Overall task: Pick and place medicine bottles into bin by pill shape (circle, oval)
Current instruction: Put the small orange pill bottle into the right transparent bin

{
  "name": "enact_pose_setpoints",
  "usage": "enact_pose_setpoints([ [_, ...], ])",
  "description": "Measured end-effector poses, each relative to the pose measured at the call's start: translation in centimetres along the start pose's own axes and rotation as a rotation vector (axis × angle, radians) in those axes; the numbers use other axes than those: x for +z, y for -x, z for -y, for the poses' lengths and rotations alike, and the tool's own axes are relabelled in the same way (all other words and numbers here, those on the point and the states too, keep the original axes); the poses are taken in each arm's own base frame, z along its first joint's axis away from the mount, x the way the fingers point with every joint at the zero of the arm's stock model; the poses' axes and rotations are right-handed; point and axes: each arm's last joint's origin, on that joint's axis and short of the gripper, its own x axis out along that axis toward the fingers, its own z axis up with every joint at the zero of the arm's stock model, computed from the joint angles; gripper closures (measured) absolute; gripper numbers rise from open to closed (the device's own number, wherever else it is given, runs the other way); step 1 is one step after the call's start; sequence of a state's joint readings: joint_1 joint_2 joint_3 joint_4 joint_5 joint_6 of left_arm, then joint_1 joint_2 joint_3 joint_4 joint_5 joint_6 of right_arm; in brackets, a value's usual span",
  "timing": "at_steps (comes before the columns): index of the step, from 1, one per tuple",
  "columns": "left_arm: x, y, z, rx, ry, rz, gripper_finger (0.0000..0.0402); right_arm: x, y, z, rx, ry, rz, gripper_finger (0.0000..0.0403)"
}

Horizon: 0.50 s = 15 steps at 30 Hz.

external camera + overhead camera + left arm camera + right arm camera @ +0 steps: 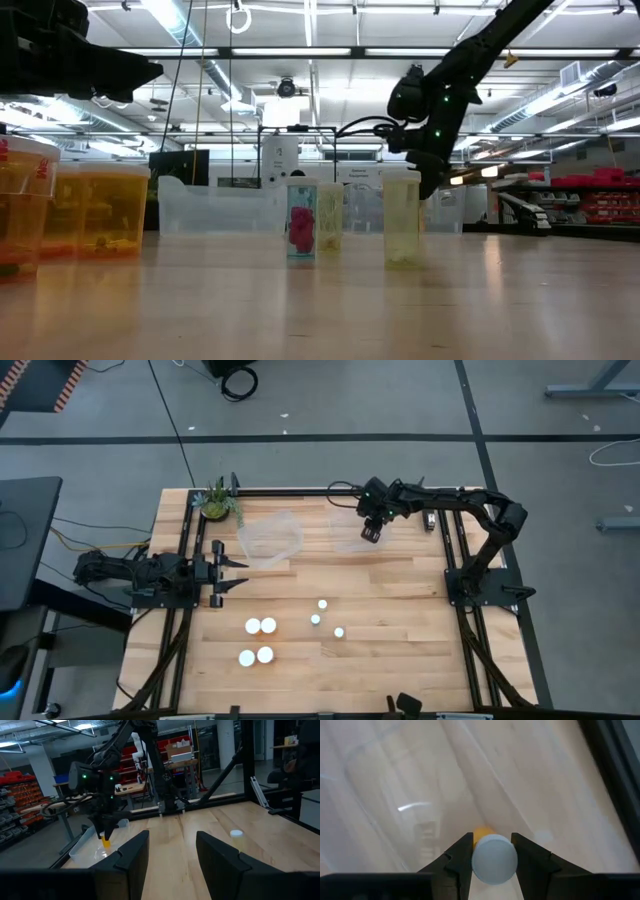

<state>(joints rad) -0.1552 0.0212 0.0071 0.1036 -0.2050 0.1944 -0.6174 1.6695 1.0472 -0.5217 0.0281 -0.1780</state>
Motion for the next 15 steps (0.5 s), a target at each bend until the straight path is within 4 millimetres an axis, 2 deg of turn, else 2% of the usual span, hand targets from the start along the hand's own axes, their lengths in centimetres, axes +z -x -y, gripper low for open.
enact_pose_setpoints([
  [15,-0.01,0.00,0.00,0.000,0.000,0.000,0.0230,-0.05,0.04,0.33,-0.005,-0.010,-0.005,0.0268],
])
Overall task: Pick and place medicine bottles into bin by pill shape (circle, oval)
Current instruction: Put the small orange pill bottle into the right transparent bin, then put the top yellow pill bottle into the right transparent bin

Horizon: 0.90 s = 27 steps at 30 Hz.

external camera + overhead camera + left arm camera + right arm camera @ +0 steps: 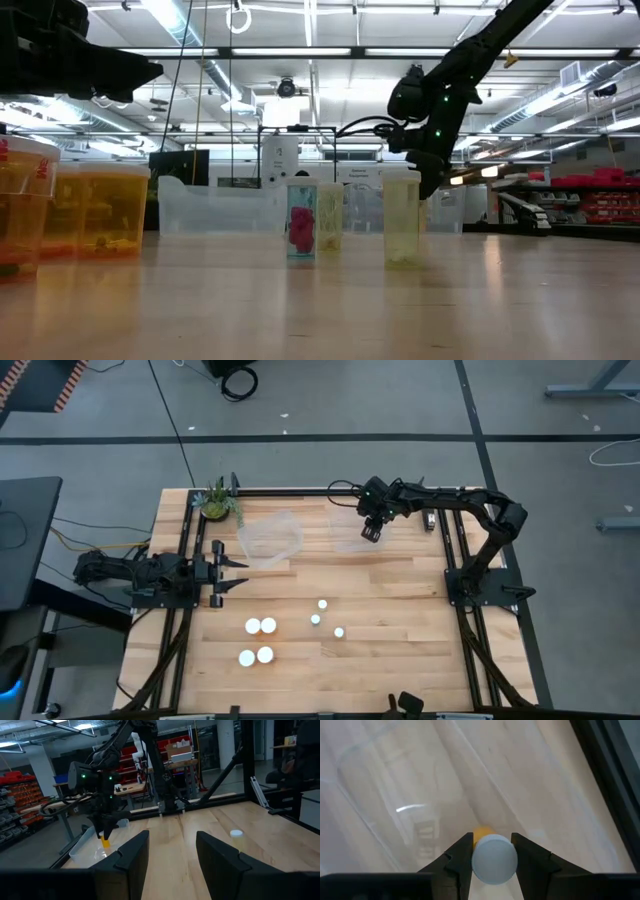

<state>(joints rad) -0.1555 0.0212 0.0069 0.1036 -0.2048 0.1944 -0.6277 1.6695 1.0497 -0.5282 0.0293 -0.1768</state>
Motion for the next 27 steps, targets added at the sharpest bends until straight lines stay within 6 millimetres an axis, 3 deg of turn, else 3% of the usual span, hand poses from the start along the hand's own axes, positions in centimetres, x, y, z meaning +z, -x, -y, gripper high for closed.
enact_pose_setpoints([
  [7,0.00,0.00,0.00,0.000,0.000,0.000,0.0230,-0.56,-0.35,-0.11,0.002,0.014,-0.010,0.0257],
  [27,0.00,0.00,0.00,0.000,0.000,0.000,0.0230,-0.56,-0.44,-0.11,0.003,0.008,-0.015,0.0161],
])
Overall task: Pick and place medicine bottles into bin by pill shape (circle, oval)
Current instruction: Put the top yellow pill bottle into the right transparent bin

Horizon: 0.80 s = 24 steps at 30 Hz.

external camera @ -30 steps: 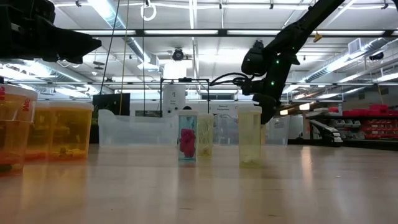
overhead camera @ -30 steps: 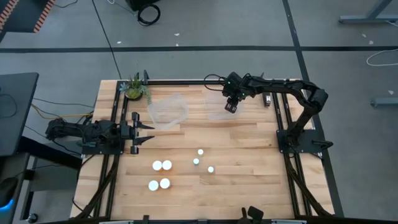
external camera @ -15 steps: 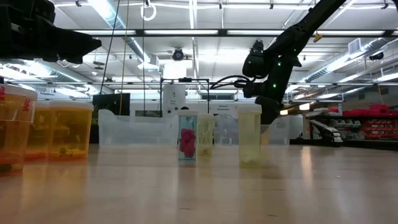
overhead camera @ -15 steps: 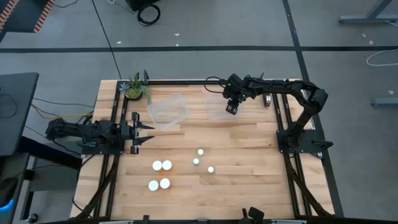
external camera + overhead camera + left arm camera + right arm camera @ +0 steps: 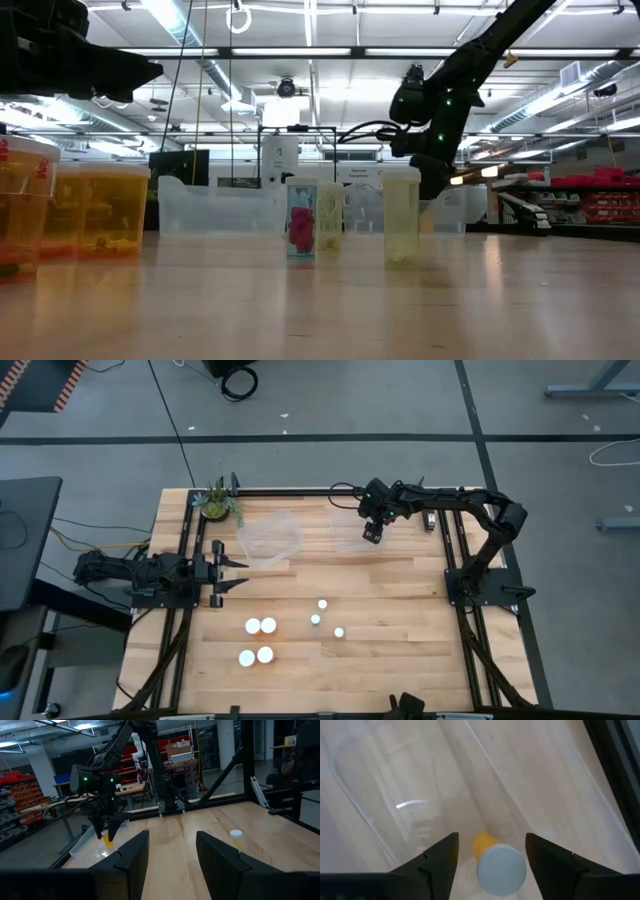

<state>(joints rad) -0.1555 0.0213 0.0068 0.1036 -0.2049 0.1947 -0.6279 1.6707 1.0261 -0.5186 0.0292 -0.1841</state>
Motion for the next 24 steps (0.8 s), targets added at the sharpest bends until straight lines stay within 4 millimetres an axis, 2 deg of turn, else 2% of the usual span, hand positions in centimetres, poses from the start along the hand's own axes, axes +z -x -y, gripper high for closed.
enact_pose_setpoints([
  [7,0.0,0.0,0.0,0.000,0.000,0.000,0.0230,1.5,1.2,0.3,-0.006,-0.001,0.034,0.0135],
  [14,0.0,0.0,0.0,0.000,0.000,0.000,0.0230,3.2,3.0,0.1,0.006,0.014,0.058,0.0129],
  [18,0.0,0.0,0.0,0.000,0.000,0.000,0.0230,4.1,3.6,-1.3,0.107,0.050,0.105,0.0130],
  [24,0.0,0.0,0.0,0.000,0.000,0.000,0.0230,4.9,4.0,-4.9,0.199,0.097,0.168,0.0132],
])
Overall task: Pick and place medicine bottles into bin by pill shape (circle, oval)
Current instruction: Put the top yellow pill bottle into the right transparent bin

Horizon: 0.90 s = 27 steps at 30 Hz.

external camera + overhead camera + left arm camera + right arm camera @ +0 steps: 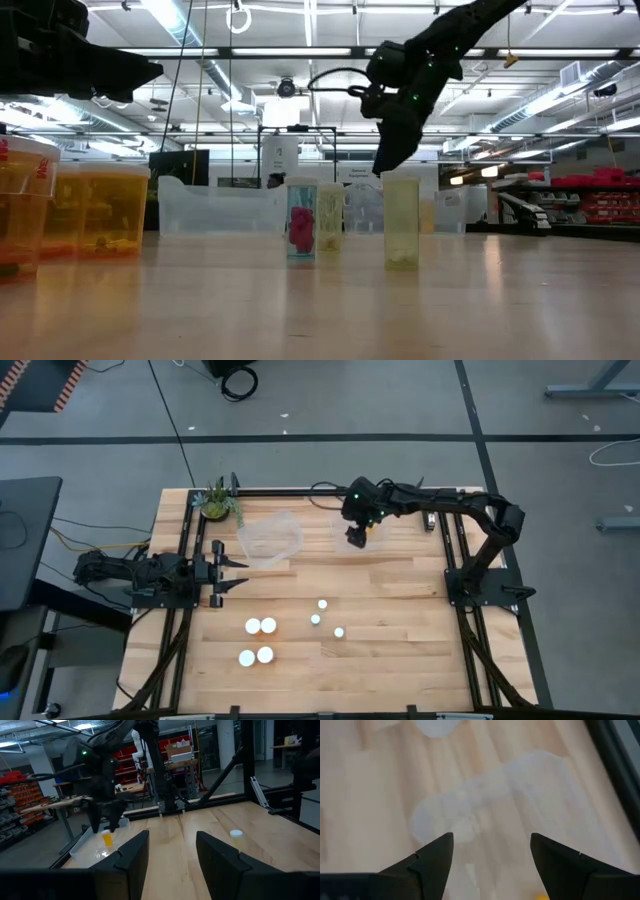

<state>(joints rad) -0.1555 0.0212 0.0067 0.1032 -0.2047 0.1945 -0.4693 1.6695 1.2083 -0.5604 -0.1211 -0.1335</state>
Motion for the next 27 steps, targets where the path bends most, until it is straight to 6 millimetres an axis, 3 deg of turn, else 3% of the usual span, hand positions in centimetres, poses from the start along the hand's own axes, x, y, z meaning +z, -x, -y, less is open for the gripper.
enact_pose_setpoints([
  [9,0.0,0.0,0.0,0.000,0.000,0.000,0.0230,0.7,-0.4,-6.4,0.058,0.115,0.030,0.0132],
  [20,0.0,0.0,0.0,0.000,0.000,0.000,0.0230,-0.1,0.2,-16.1,0.194,0.267,0.094,0.0132],
  [27,0.0,0.0,0.0,0.001,0.000,0.000,0.0230,-0.9,0.5,-19.6,0.225,0.341,0.128,0.0132],
])
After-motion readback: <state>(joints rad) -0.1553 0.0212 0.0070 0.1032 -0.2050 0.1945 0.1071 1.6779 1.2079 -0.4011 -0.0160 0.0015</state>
